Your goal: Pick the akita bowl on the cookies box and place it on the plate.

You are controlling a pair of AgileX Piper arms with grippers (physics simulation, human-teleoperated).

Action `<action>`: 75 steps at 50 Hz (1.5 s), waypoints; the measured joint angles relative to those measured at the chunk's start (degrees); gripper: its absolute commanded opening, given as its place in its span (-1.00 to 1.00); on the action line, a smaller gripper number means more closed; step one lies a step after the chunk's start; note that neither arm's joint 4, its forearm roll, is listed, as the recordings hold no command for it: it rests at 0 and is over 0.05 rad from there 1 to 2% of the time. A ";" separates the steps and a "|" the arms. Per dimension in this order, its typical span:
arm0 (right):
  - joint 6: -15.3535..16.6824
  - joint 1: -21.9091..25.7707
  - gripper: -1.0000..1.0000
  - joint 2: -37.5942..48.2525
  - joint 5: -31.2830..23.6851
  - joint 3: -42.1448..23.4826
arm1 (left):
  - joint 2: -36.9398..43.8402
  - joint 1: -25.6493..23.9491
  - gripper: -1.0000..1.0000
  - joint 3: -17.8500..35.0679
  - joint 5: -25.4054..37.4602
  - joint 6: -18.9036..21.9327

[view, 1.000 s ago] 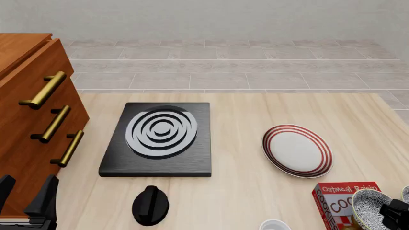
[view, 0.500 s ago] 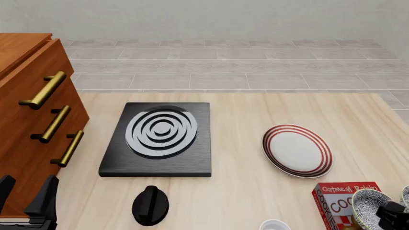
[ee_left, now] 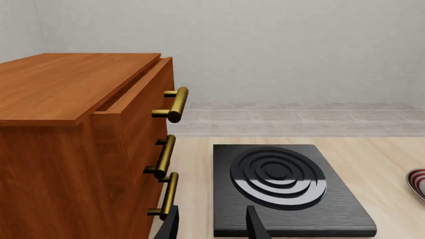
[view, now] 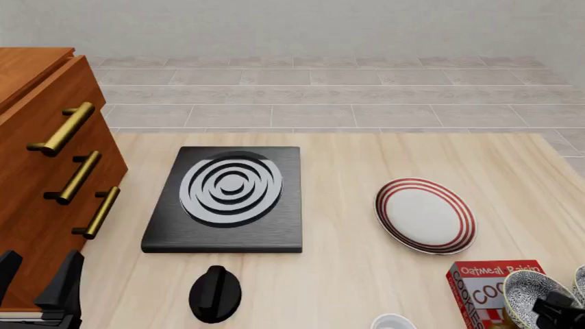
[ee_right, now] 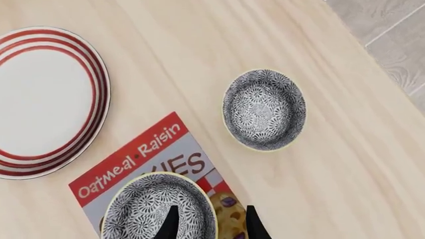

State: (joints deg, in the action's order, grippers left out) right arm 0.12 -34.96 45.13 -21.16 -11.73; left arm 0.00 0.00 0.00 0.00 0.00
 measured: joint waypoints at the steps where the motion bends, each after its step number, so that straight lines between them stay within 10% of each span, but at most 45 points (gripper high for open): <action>1: -0.02 0.03 1.00 0.13 0.19 0.11 | 0.00 0.00 1.00 0.00 0.00 0.00; 11: -0.20 0.27 1.00 0.43 0.74 0.63 | 0.00 0.00 1.00 0.00 0.00 0.00; 12: -0.22 0.31 -1.00 0.30 0.61 0.61 | 0.00 0.00 1.00 0.00 0.00 0.00; 37: 0.05 0.24 -1.00 -3.66 -4.04 -2.17 | 0.00 0.00 1.00 0.00 0.00 0.00; 75: -12.79 13.87 -1.00 -6.44 -9.05 -11.24 | 0.00 0.00 1.00 0.00 0.00 0.00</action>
State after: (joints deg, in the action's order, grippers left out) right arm -12.66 -21.09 38.69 -30.22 -22.97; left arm 0.00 0.00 0.00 0.00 0.00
